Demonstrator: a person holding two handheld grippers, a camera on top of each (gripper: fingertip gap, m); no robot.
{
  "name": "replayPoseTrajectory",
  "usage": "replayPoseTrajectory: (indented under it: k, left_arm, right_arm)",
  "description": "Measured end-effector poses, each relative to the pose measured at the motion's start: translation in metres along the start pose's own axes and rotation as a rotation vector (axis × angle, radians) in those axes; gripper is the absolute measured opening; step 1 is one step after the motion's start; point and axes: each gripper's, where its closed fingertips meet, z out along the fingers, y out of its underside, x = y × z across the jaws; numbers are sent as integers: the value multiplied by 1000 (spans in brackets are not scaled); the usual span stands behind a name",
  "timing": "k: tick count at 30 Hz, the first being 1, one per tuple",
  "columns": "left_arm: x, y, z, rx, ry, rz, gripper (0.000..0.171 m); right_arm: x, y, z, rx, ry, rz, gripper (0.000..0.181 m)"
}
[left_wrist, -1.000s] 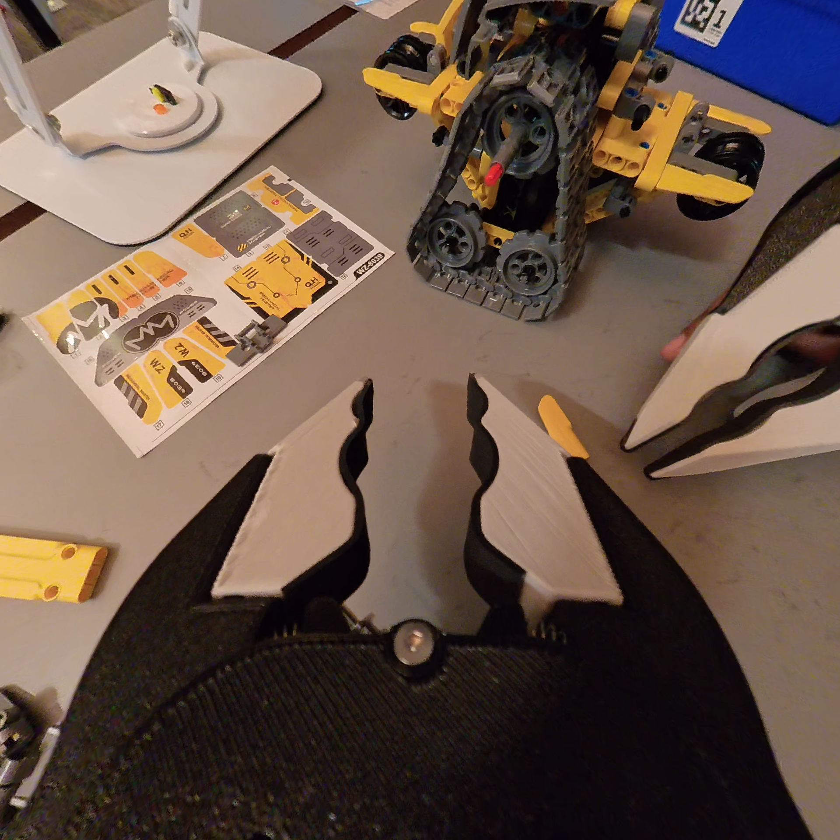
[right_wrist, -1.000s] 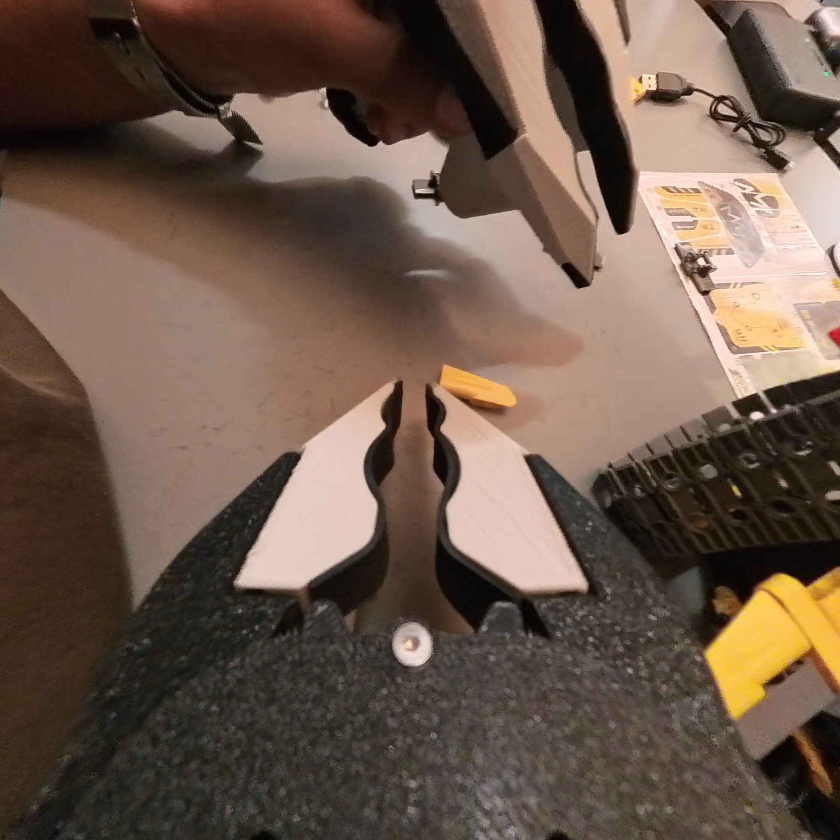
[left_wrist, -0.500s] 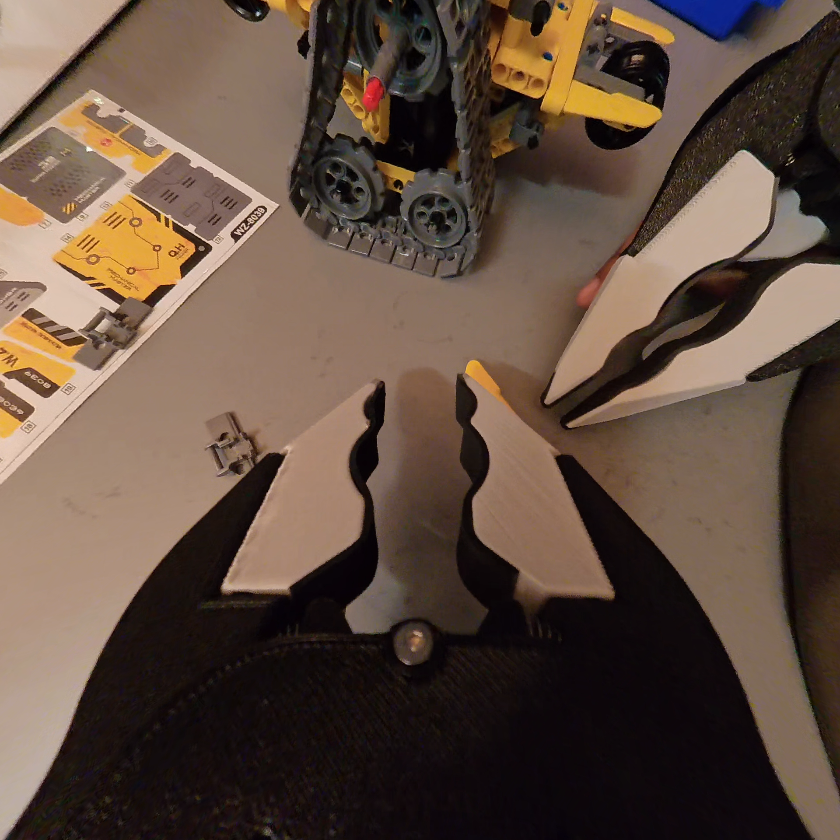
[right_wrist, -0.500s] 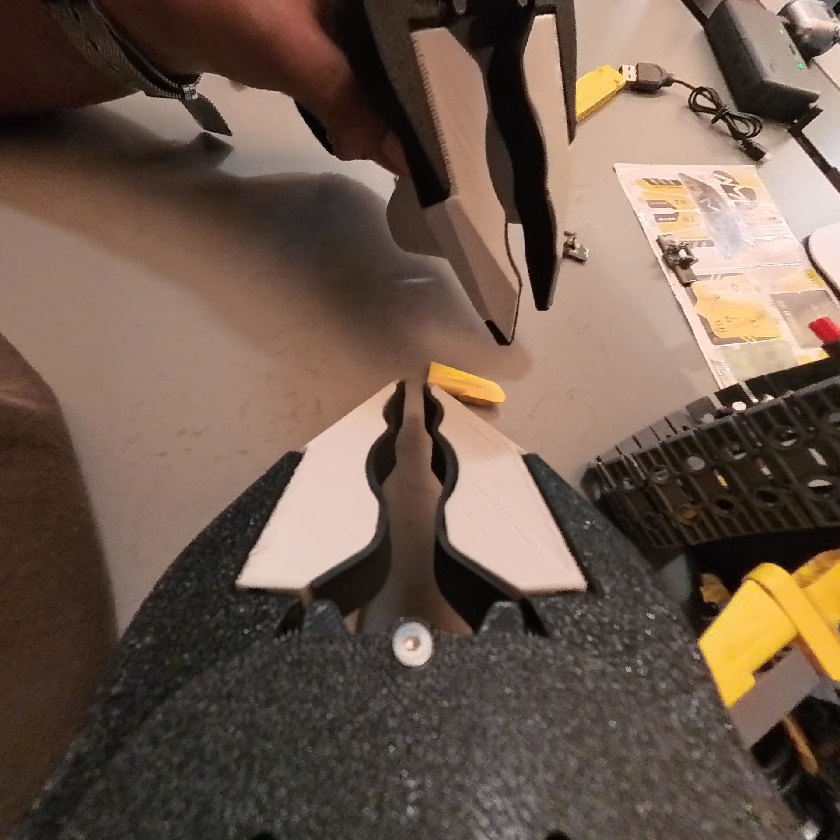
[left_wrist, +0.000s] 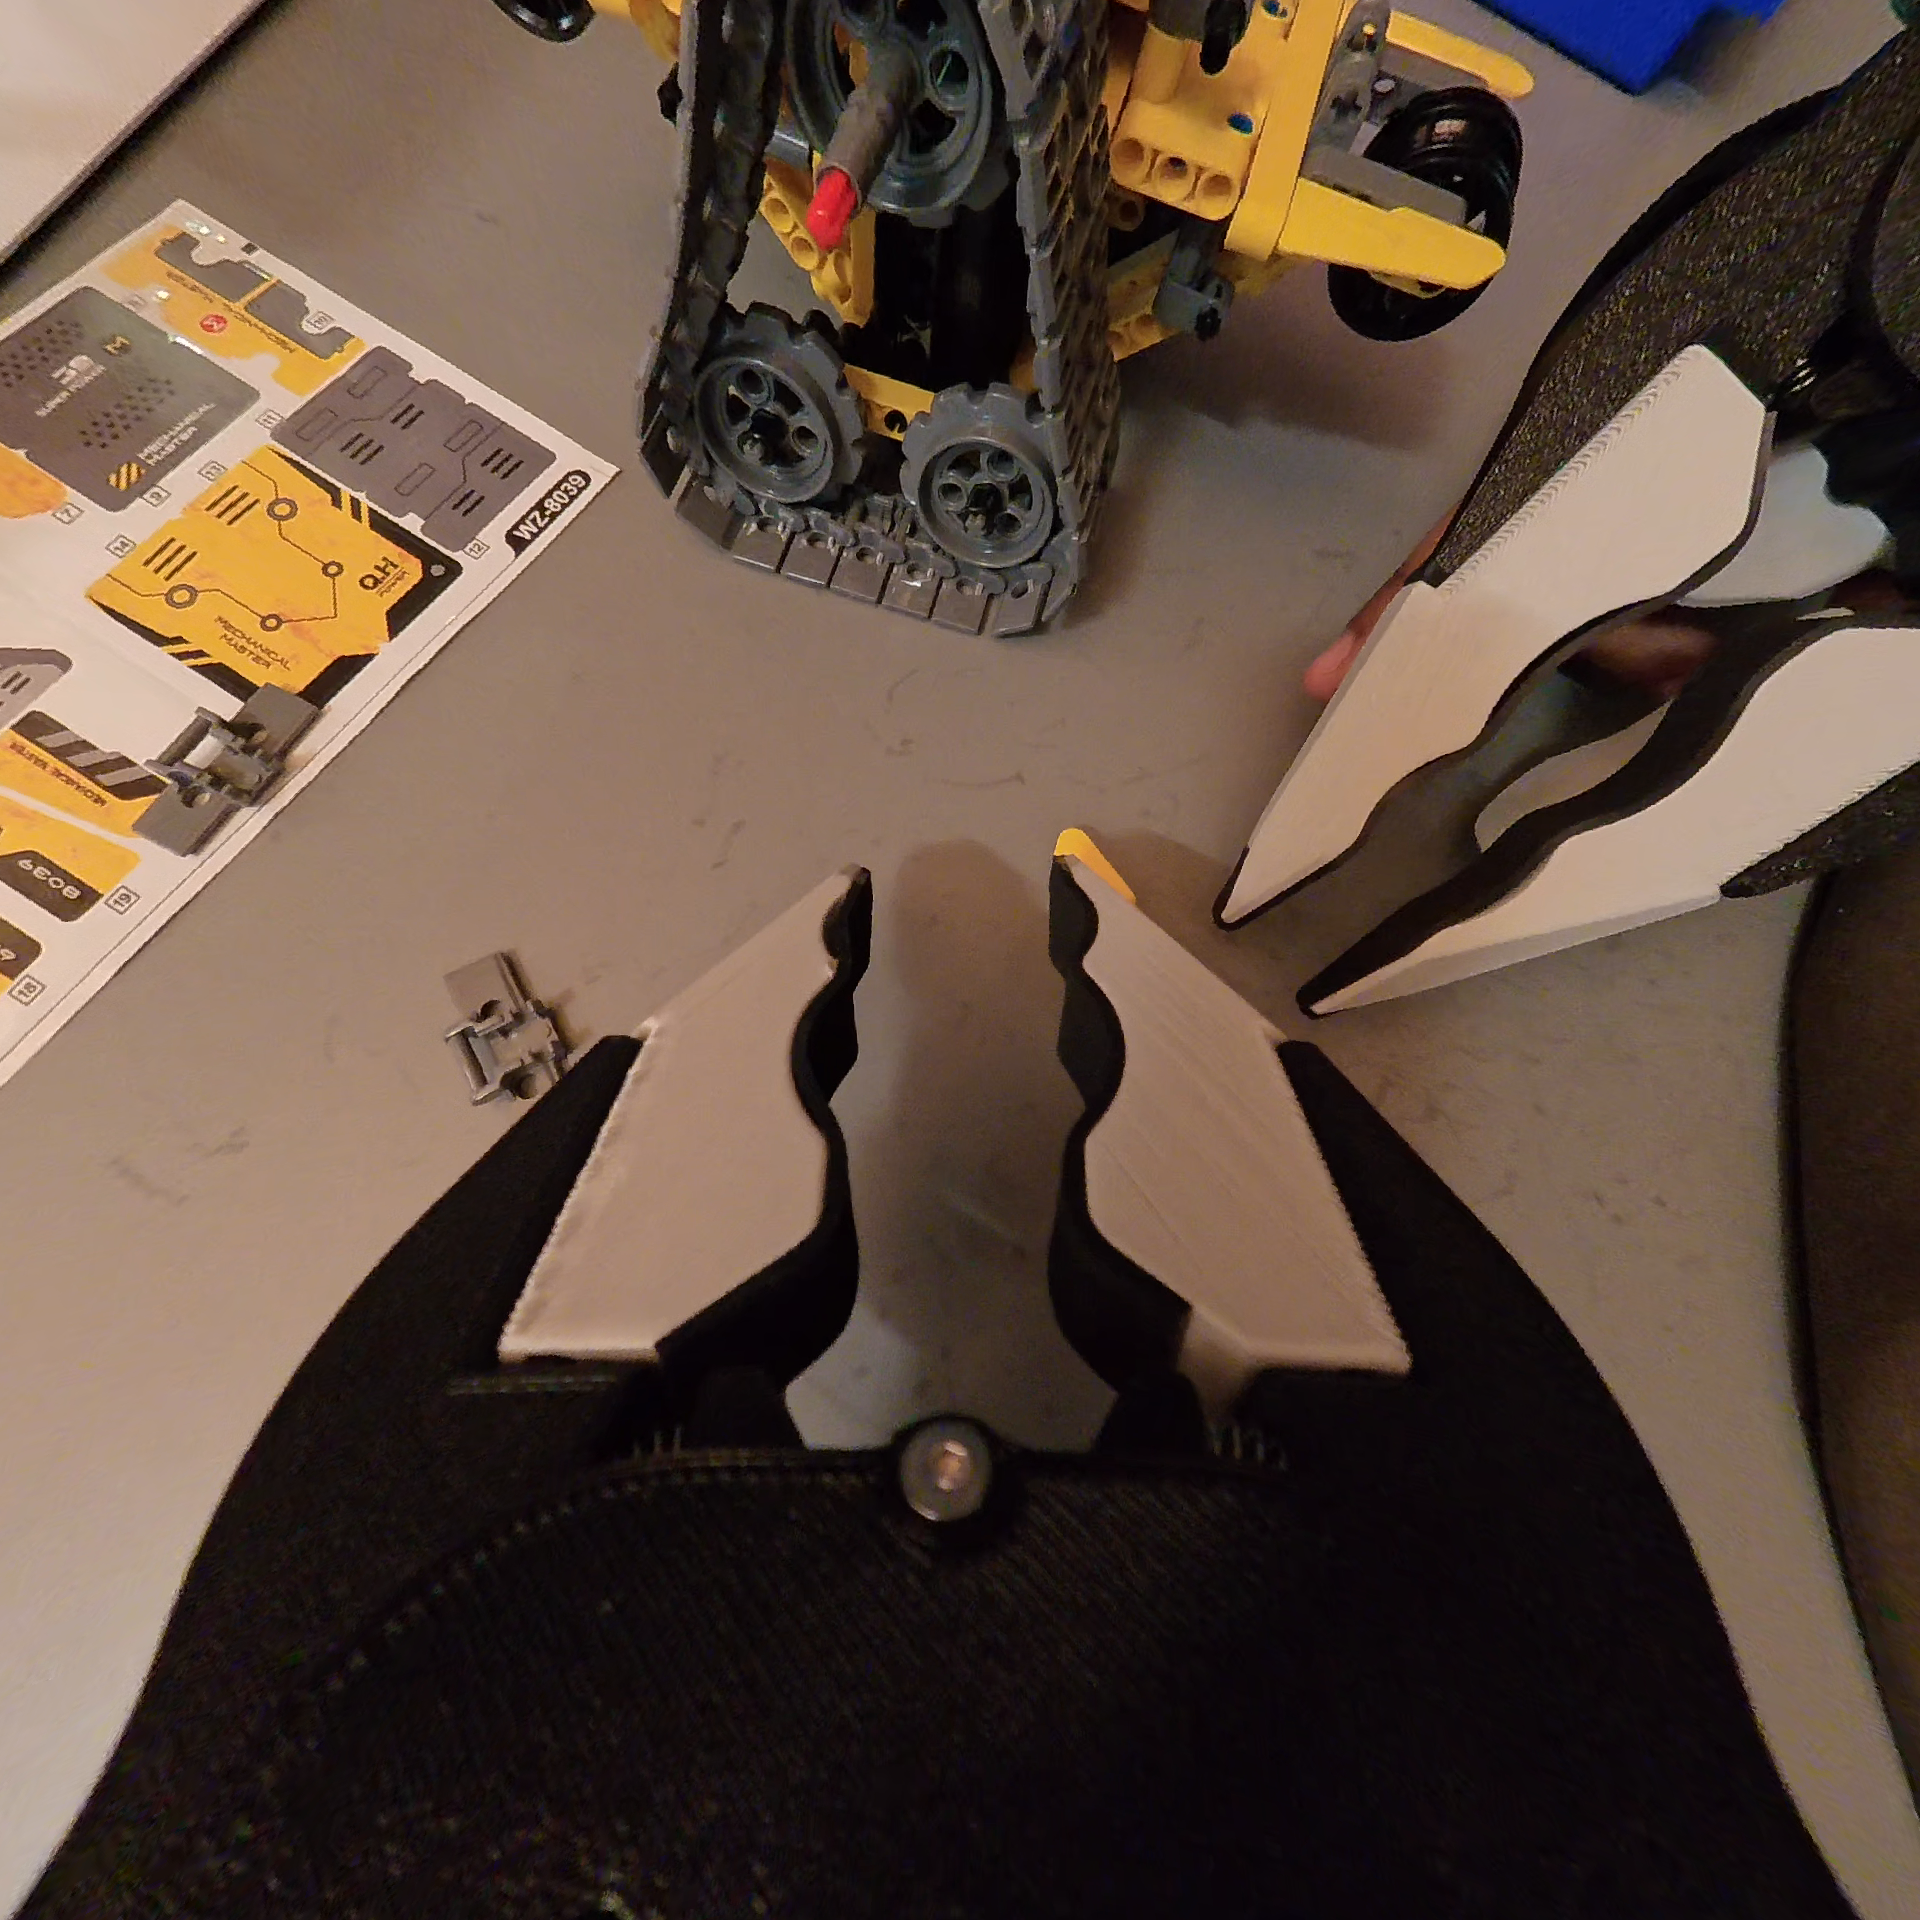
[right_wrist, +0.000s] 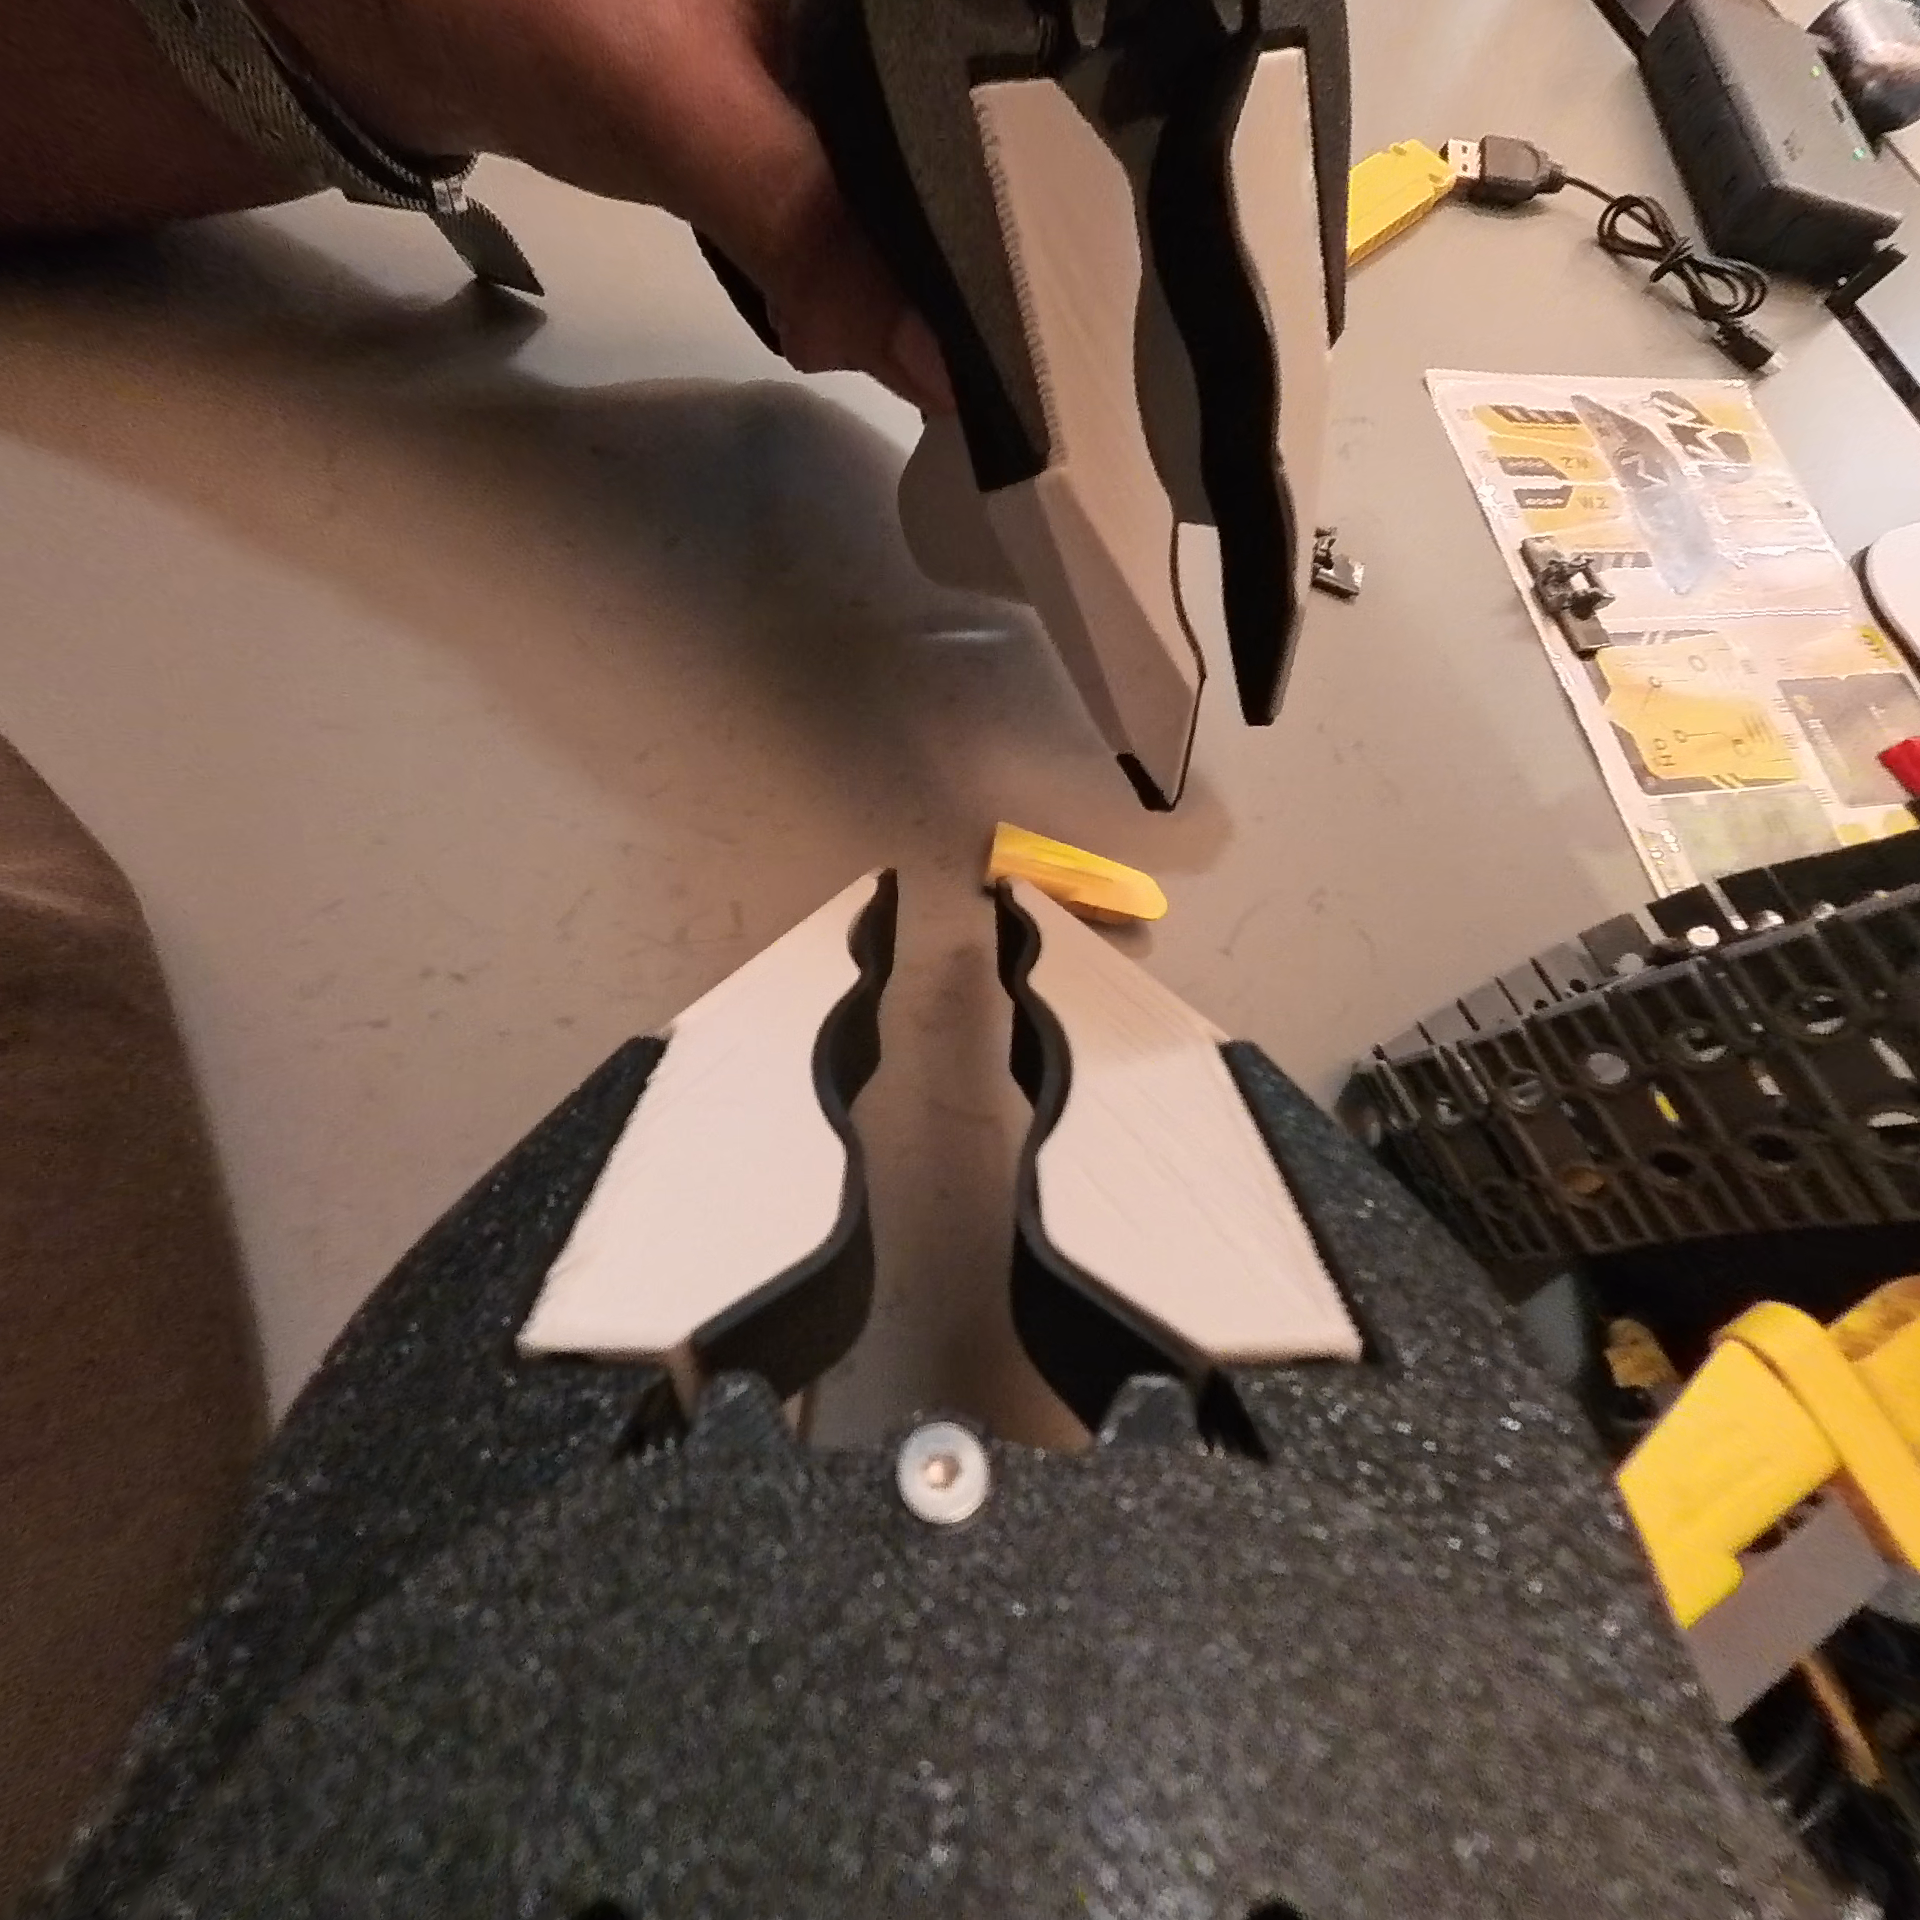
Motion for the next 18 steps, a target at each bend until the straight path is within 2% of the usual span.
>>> replayPoseTrajectory:
  k: [18]
  left_arm:
    - [-4,0,-1,-1,-18,-3,34]
  right_arm:
    - [-1,3,0,-11,-10,-9,23]
